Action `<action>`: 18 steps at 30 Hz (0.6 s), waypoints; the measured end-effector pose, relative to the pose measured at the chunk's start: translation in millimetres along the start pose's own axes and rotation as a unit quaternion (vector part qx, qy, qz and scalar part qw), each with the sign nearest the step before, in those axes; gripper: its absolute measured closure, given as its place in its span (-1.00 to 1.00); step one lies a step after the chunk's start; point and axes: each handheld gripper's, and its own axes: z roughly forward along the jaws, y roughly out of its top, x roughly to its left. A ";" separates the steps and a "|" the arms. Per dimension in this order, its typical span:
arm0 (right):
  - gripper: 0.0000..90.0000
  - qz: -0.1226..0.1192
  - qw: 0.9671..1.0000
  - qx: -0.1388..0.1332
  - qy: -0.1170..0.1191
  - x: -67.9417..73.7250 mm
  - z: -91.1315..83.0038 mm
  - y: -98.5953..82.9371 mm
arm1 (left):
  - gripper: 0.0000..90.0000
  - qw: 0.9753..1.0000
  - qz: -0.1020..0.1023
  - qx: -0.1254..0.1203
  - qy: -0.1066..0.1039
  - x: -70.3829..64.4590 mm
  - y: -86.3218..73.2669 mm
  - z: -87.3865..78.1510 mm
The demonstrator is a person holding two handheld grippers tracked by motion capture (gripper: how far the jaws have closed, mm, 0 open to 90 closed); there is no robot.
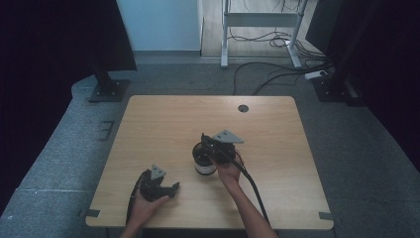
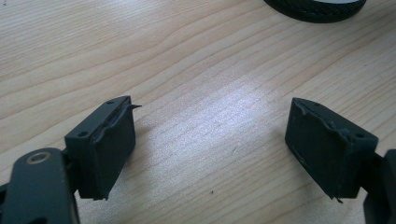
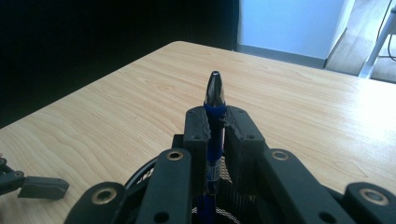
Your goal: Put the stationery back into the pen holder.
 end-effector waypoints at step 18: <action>-0.11 -0.032 0.999 0.010 -0.019 3.9 -27.3 -9.9 | -0.64 1.000 0.000 0.000 0.000 -0.2 -0.1 0.0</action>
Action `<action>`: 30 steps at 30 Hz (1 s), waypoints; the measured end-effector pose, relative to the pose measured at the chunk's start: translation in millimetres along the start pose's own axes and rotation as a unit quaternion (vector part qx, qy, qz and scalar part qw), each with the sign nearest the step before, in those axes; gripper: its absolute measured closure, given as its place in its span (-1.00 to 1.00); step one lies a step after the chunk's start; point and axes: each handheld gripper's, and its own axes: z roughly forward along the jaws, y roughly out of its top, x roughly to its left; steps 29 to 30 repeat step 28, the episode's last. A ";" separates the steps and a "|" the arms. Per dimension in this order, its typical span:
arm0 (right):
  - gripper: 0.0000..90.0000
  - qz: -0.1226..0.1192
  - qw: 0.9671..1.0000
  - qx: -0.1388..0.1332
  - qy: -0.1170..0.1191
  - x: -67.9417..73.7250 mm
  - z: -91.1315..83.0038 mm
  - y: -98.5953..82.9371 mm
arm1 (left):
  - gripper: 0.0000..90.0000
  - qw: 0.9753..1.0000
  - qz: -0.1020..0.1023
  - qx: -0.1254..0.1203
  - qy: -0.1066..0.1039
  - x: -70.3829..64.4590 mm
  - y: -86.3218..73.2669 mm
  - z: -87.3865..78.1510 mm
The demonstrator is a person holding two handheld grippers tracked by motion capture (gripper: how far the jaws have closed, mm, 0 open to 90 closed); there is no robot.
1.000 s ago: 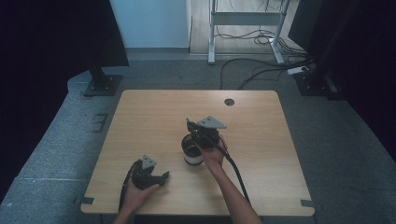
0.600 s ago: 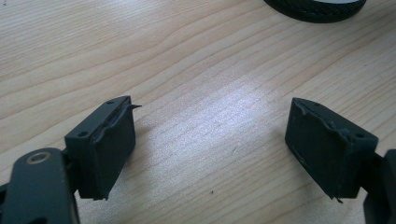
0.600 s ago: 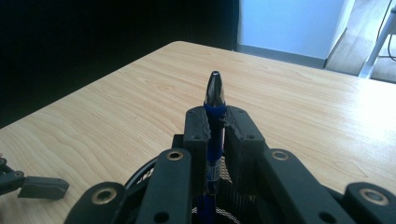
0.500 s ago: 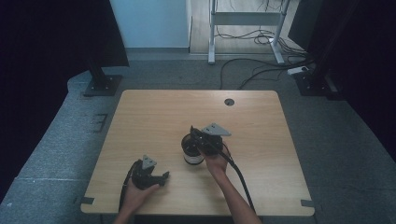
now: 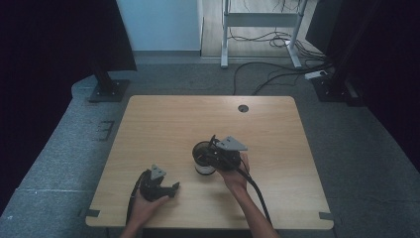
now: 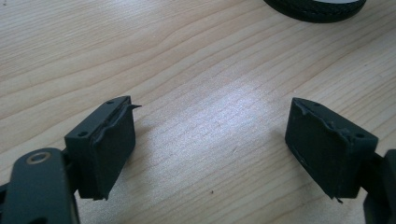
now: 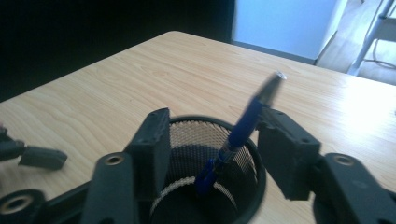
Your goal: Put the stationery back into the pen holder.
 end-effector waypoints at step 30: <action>-0.35 0.023 1.000 -0.019 -0.009 -37.9 -100.4 -57.8 | -0.64 1.000 0.001 0.000 0.001 -0.1 0.1 0.2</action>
